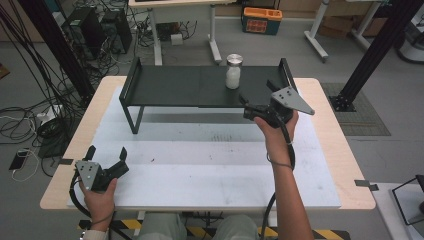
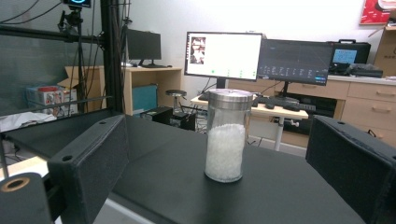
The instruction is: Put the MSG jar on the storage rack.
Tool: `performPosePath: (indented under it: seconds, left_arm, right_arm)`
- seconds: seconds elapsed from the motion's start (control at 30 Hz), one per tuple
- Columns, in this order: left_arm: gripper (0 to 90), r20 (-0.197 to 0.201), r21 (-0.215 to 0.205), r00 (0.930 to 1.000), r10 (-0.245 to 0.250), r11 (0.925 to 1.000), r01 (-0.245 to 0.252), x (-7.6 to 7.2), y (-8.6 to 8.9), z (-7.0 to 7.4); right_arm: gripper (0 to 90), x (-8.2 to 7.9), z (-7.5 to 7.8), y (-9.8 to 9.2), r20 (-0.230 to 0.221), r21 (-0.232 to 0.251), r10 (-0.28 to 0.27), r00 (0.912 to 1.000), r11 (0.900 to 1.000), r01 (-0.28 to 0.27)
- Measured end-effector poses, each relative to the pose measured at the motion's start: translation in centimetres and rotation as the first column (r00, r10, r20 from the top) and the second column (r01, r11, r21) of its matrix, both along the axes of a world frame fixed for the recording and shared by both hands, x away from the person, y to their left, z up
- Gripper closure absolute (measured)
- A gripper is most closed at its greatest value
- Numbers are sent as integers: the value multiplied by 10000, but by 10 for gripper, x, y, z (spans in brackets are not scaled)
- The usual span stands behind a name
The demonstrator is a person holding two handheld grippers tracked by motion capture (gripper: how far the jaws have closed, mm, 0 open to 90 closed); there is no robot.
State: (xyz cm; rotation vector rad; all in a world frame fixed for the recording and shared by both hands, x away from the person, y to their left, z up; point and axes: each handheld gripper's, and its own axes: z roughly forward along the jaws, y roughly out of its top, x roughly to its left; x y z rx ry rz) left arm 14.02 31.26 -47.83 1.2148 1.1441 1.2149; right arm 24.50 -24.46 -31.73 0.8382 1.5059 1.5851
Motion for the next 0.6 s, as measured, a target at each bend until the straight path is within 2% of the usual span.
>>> performPosePath:
  seconds: [0.1, 0.3, 0.6]
  left_arm:
    - [14, -8, 13, 10000, -4, 10000, 4, 0, 0, 0]
    - [14, -11, 17, 10000, 1, 10000, -1, 0, 0, 0]
    - [13, -32, 17, 10000, 11, 10000, -11, 0, 0, 1]
  right_arm:
    - [62, -6, -5, -3, 104, -111, -8, 9999, 9999, 9]
    - [59, -18, -24, -10, 422, 20, -14, 9991, 10000, 13]
    - [42, -30, -41, -21, 468, 211, -294, 9985, 9994, 284]
